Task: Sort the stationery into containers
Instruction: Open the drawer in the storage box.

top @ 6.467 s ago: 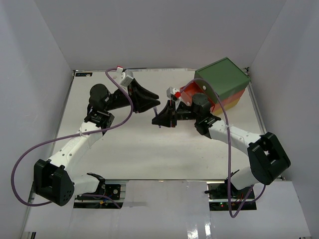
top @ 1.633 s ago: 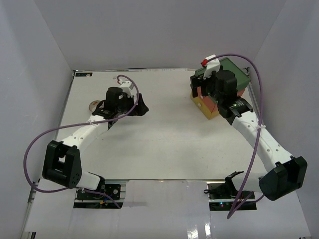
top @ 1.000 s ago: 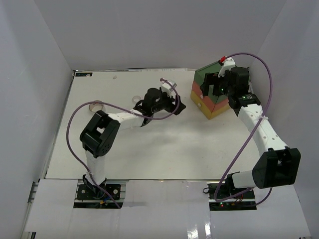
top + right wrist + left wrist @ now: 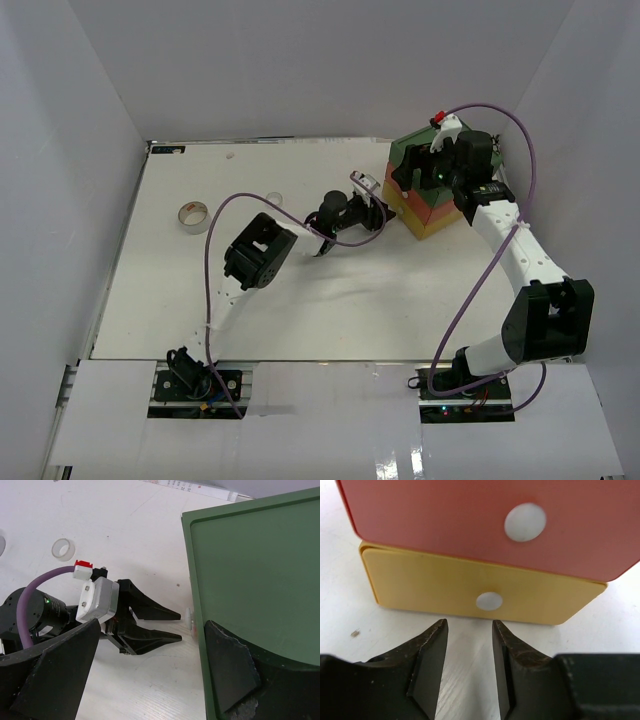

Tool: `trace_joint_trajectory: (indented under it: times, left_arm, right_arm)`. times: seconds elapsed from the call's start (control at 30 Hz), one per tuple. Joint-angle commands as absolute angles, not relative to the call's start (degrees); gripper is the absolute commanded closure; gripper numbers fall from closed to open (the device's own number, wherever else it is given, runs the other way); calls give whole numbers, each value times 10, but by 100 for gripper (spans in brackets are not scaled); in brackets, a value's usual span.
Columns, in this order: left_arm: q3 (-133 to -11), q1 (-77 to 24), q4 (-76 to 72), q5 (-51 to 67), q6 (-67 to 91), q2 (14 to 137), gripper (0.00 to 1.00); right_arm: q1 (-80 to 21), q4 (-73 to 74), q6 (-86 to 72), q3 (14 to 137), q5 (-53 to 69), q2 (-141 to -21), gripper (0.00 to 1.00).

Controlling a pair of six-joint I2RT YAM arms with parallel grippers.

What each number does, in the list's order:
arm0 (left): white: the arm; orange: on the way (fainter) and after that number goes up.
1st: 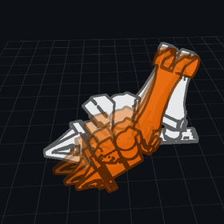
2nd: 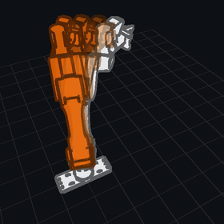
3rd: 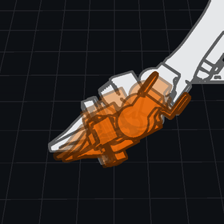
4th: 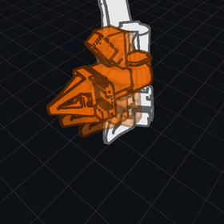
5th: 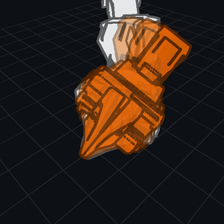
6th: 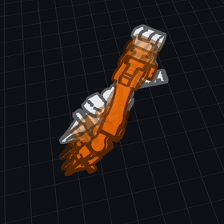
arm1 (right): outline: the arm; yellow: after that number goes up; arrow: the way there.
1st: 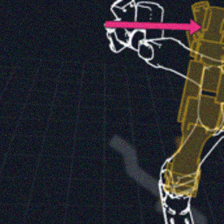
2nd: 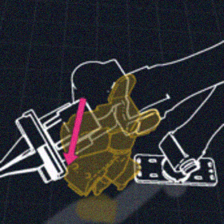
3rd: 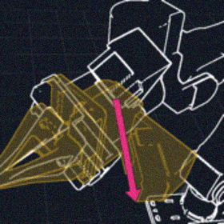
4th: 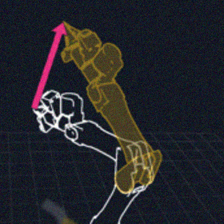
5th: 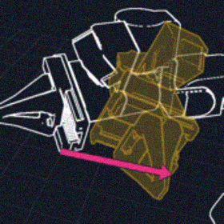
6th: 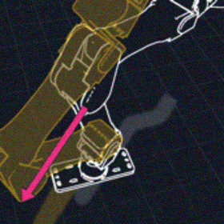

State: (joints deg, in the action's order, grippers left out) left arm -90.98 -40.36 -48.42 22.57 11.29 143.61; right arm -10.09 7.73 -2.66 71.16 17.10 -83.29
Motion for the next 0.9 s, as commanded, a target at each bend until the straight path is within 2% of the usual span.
trace_joint_trajectory:
  times: [0.0,0.3,0.77,0.87]
  left_arm:
    - [-933,-407,-540,255,116,1435,50]
    - [-961,-422,-538,245,98,1456,51]
    - [-992,-428,-539,237,77,1477,48]
    - [-998,-428,-541,238,76,1481,52]
  right_arm:
    - [-102,95,-40,723,195,-838,10]
    - [-102,96,-41,718,209,-835,10]
    - [-102,90,-50,716,234,-838,10]
    - [-102,89,-51,716,236,-839,10]
